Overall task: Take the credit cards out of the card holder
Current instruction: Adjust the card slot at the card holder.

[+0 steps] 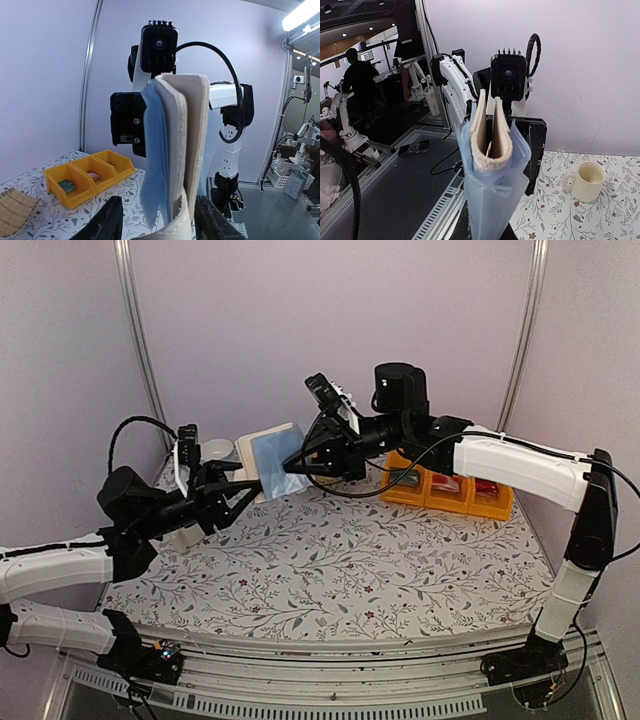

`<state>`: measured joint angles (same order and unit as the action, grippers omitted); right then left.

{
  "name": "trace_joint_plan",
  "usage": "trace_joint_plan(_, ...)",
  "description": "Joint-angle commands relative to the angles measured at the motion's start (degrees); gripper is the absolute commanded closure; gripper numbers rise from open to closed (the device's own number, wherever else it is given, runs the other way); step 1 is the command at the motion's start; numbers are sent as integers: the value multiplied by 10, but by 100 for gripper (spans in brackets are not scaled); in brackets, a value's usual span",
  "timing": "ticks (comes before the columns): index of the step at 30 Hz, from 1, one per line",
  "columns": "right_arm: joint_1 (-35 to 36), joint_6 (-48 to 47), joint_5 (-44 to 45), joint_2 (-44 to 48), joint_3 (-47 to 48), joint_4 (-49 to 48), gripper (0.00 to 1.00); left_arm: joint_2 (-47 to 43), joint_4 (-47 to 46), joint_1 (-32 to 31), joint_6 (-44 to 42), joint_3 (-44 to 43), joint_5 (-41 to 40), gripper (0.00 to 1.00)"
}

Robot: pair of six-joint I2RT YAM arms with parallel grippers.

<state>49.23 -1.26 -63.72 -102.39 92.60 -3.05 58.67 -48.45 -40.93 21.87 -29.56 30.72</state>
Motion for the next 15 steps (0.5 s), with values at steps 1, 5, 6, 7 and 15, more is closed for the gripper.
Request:
trace_joint_plan(1, 4, -1, 36, 26, -3, -8, 99, 13, -27, -20, -12, -16, 62, 45)
trace_joint_plan(5, 4, -7, 47, 26, -3, 1, 98, 12, -29, -30, -21, -15, 69, 43)
trace_joint_plan(6, 5, -10, 48, 26, -4, 4, 98, 7, -30, -30, -24, -12, 59, 45)
trace_joint_plan(7, 4, -11, 45, 26, -4, 5, 98, 2, -29, -31, -28, -9, 46, 47)
trace_joint_plan(15, 4, -16, 34, 29, -5, 8, 98, -41, 3, -30, -64, 7, -50, 59)
